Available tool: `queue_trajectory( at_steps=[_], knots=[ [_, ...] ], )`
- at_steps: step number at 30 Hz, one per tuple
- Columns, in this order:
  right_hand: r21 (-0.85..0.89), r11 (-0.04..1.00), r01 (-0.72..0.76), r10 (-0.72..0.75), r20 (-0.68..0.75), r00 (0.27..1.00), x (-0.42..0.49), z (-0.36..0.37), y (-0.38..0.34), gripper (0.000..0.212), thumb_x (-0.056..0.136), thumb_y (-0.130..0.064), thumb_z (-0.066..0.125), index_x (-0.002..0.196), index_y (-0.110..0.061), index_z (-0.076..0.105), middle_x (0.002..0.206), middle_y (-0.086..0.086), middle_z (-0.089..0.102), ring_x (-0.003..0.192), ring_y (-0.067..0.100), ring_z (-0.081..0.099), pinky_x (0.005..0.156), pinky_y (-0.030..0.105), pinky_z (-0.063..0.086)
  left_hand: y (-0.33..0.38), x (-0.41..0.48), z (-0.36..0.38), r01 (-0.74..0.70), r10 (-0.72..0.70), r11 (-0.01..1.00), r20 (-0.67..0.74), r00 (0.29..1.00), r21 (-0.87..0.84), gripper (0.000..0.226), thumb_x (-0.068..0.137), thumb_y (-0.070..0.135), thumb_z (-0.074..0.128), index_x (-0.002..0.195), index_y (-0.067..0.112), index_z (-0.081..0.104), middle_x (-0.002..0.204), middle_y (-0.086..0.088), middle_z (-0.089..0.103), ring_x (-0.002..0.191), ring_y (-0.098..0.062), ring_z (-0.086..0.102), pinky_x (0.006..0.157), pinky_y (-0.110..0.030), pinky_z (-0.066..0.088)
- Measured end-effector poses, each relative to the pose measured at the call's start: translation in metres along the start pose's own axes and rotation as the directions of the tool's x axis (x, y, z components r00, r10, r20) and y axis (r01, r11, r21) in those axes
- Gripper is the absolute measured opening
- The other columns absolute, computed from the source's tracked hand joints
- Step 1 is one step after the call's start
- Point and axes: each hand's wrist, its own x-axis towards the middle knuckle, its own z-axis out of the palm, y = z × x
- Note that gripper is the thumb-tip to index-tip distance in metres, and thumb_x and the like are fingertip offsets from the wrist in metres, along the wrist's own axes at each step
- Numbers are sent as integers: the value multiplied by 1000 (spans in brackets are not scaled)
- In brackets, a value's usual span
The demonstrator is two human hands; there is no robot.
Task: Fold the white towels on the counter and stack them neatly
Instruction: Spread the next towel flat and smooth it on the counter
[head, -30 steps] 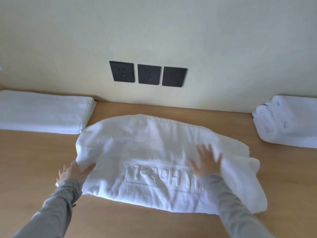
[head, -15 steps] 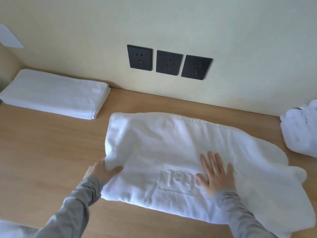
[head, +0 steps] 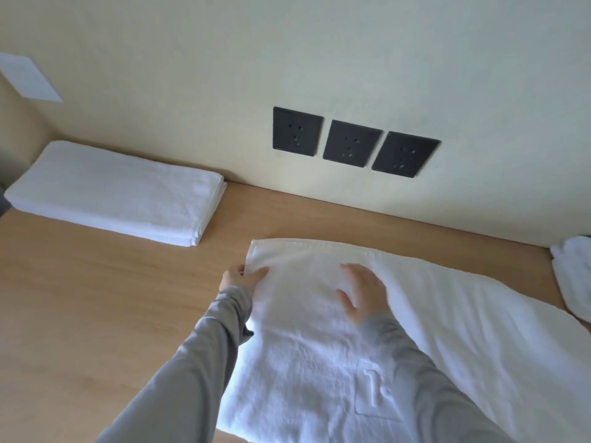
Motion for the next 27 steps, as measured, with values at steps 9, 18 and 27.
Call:
queue_trajectory(
  at_steps=[9,18,27],
  knots=[
    [229,973,34,-54,84,995,102,20,-99,33,90,-15,53,123,-16,54,122,6,57,115,23,48,97,31,34,24,21,-1,-149,158,980,62,985,-134,24,78,21,68,101,29,65,81,2,63,74,-14,58,60,-22,42],
    [494,865,94,-18,-155,988,107,26,-103,15,81,-12,69,72,-16,57,71,-16,53,72,4,52,72,8,38,27,23,-12,-54,147,927,228,963,-370,10,86,22,65,81,19,73,80,-2,71,80,-16,64,76,-27,50],
    [478,874,88,1,-182,983,107,34,-109,3,84,-7,62,82,-9,63,81,-2,64,80,18,60,77,27,47,26,21,-11,-175,254,929,216,943,-327,32,88,6,58,65,22,72,62,0,65,62,-11,58,62,-25,50]
  ],
)
